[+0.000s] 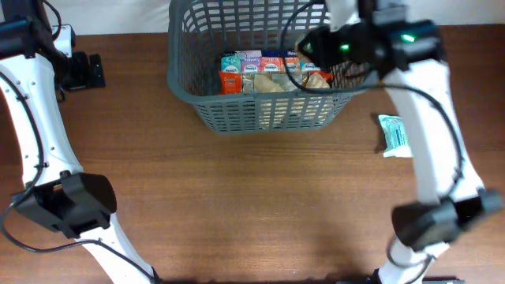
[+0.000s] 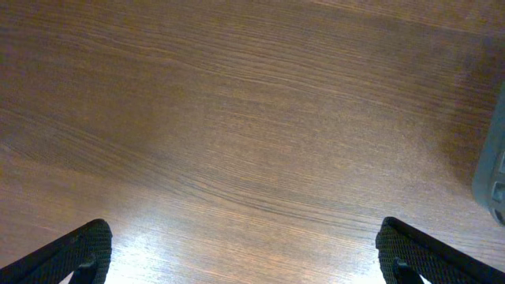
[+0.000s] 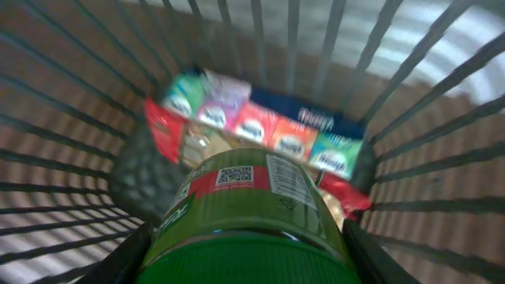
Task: Pack container
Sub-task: 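Lift the green-lidded jar with the right gripper and carry it to the basket, then release the jar into the basket and move the right gripper to the can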
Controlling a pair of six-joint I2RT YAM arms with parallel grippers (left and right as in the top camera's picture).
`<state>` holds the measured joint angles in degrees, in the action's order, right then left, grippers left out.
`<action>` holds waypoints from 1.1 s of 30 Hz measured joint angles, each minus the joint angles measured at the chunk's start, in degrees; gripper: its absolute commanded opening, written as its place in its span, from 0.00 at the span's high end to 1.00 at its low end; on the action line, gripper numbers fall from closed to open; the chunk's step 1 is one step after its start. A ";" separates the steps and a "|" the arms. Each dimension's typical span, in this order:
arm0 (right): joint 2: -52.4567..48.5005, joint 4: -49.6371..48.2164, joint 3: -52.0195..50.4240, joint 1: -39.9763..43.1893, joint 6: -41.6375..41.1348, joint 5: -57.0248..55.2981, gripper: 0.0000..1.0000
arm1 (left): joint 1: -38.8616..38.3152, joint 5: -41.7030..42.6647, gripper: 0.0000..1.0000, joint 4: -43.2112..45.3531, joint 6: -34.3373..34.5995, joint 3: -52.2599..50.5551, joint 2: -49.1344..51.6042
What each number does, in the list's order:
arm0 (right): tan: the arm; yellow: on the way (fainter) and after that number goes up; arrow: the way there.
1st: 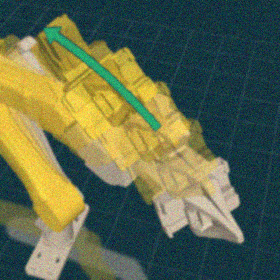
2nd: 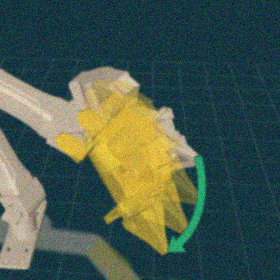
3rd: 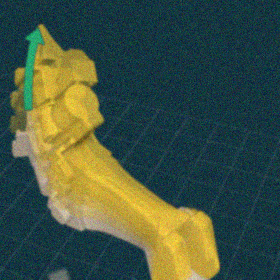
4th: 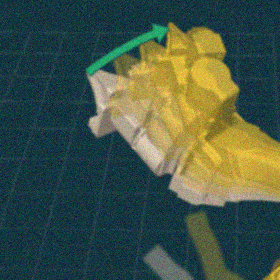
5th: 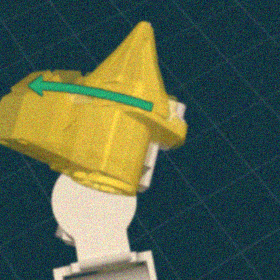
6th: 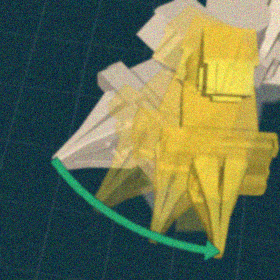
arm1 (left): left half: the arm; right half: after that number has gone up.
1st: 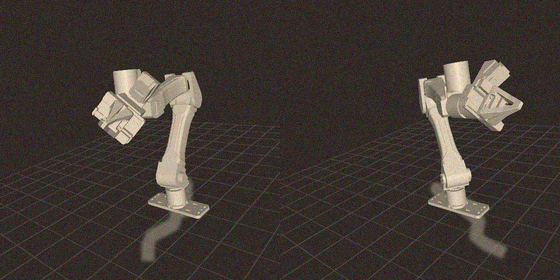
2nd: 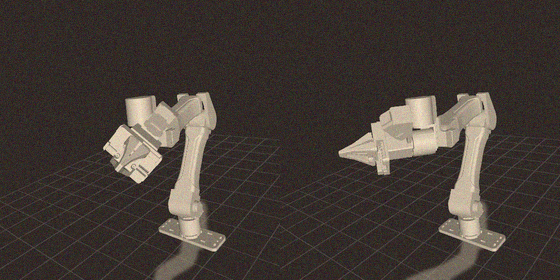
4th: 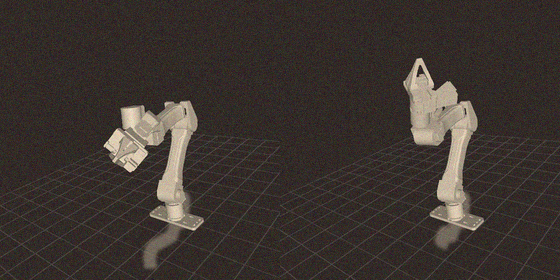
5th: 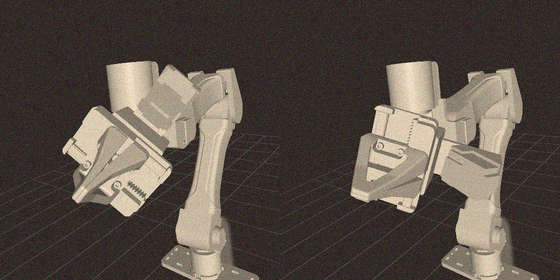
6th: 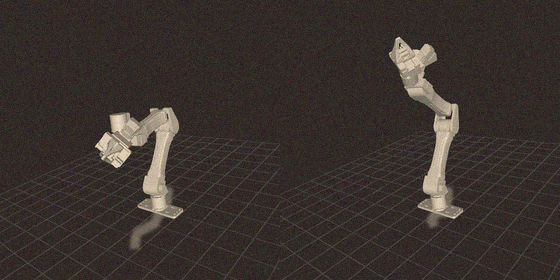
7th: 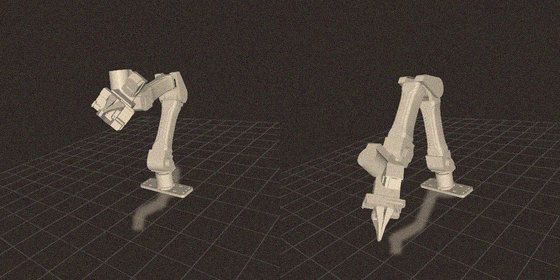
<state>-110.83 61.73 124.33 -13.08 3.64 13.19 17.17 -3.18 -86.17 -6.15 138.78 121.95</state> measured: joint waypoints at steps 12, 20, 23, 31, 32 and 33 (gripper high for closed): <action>-11.41 7.34 -0.20 -0.04 -0.44 -1.11 0.59 | 0.00 0.00 0.01 0.00 0.00 0.00 0.00; -12.96 11.78 2.03 -0.02 -0.57 -1.31 0.11 | 0.00 0.00 0.01 0.00 0.00 0.00 0.00; -12.46 14.34 7.58 0.02 -0.24 -1.38 0.01 | 0.00 0.00 0.01 0.00 0.00 0.00 0.00; -5.60 24.06 31.04 0.85 -0.68 -9.20 0.04 | 0.00 0.00 0.01 0.00 0.00 0.00 0.00; -4.35 25.18 33.22 1.20 -0.83 -11.50 0.02 | 0.00 0.00 0.01 0.00 0.00 0.00 0.00; -2.89 25.75 34.93 2.01 -1.36 -13.42 0.02 | 0.00 0.00 0.01 0.00 0.00 0.00 0.00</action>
<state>-113.71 87.48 159.26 -11.07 2.28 -0.23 17.17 -3.18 -86.17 -6.15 138.78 121.95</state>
